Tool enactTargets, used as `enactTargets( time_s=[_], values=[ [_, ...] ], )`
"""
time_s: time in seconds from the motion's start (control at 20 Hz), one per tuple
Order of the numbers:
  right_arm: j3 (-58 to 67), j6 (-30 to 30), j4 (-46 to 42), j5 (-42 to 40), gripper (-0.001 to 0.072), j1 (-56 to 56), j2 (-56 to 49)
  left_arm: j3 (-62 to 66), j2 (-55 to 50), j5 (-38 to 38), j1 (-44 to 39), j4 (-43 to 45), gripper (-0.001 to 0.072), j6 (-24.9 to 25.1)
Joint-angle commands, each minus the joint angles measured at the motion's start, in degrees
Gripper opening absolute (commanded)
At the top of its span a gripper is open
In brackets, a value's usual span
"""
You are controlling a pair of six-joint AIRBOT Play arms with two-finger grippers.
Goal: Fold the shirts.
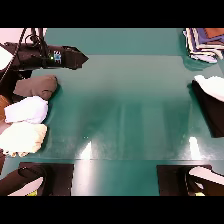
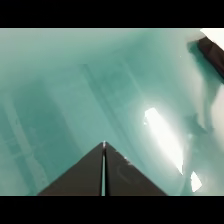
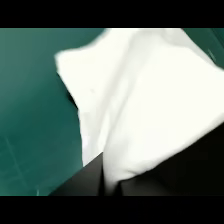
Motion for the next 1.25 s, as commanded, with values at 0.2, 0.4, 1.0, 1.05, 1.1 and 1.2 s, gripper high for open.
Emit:
enactTargets(
  time_s=[0.2, 0.4, 1.0, 1.05, 1.1, 1.2],
  values=[
    [-15.4, 0.1, -1.3, 1.0, 0.0557, -10.8, 8.4, 0.0, 0.0, -0.3, 0.0, 0.0, 0.0025, 0.3],
    [-15.3, 0.0, 10.5, -3.1, 0.0554, -2.4, 13.6, 0.0, 0.0, -1.4, 0.0, -0.1, 0.0025, 0.2],
    [-15.3, 0.0, 14.3, -17.8, 0.0012, 41.6, 22.4, 0.0, 0.0, -0.8, 0.0, -0.1, 0.0025, 0.2],
    [-15.3, 0.0, 14.2, -17.7, 0.0013, 42.6, 22.3, 0.0, 0.0, -0.8, 0.0, -0.1, 0.0025, 0.2],
    [-15.3, 0.0, 14.3, -17.8, 0.0013, 43.3, 22.3, 0.0, 0.0, -0.8, 0.0, -0.1, 0.0025, 0.2],
    [-15.3, 0.0, 14.3, -17.7, 0.0013, 43.6, 22.4, 0.0, 0.0, -0.7, 0.0, -0.1, 0.0025, 0.2]
  ],
)
